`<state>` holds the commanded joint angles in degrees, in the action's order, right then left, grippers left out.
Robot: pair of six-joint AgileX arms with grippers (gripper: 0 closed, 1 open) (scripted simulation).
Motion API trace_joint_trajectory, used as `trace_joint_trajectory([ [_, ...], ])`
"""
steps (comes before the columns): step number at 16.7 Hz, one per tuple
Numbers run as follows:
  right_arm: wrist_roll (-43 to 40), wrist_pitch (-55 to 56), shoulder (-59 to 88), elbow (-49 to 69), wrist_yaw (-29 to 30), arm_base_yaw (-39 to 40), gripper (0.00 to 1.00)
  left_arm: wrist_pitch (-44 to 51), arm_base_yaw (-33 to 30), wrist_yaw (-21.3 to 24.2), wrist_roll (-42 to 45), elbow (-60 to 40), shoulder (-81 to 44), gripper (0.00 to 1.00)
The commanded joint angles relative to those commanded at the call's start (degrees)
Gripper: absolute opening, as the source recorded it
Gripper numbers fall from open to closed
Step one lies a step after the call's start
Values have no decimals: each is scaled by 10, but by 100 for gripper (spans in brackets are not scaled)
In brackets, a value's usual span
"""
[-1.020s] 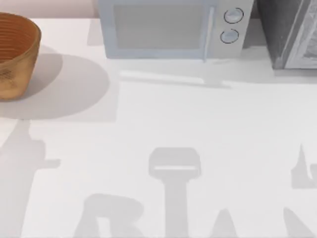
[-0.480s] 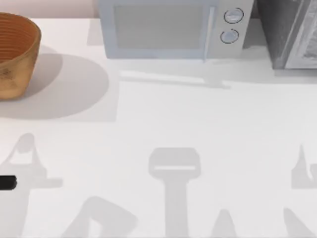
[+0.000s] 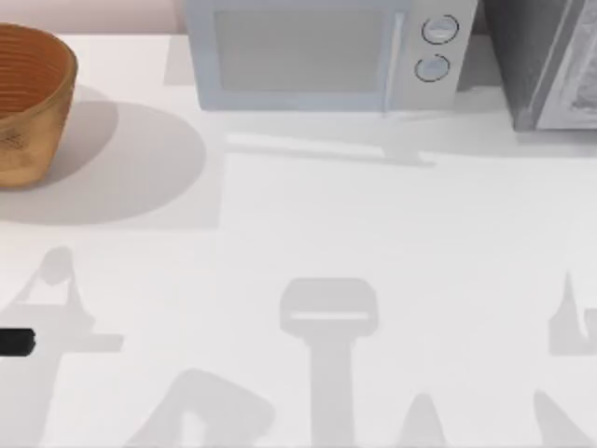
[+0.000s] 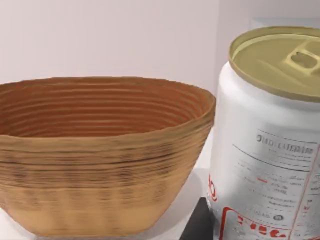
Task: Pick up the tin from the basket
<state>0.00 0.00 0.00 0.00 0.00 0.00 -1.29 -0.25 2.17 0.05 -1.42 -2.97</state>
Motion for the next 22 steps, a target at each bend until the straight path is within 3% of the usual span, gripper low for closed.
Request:
trace_joint_trajectory([
  [11, 0, 0, 0, 0, 0, 0, 100, -161, -57, 268, 9, -147, -340, 0],
  [22, 0, 0, 0, 0, 0, 0, 100, -344, -101, 499, 14, -289, -684, 0],
])
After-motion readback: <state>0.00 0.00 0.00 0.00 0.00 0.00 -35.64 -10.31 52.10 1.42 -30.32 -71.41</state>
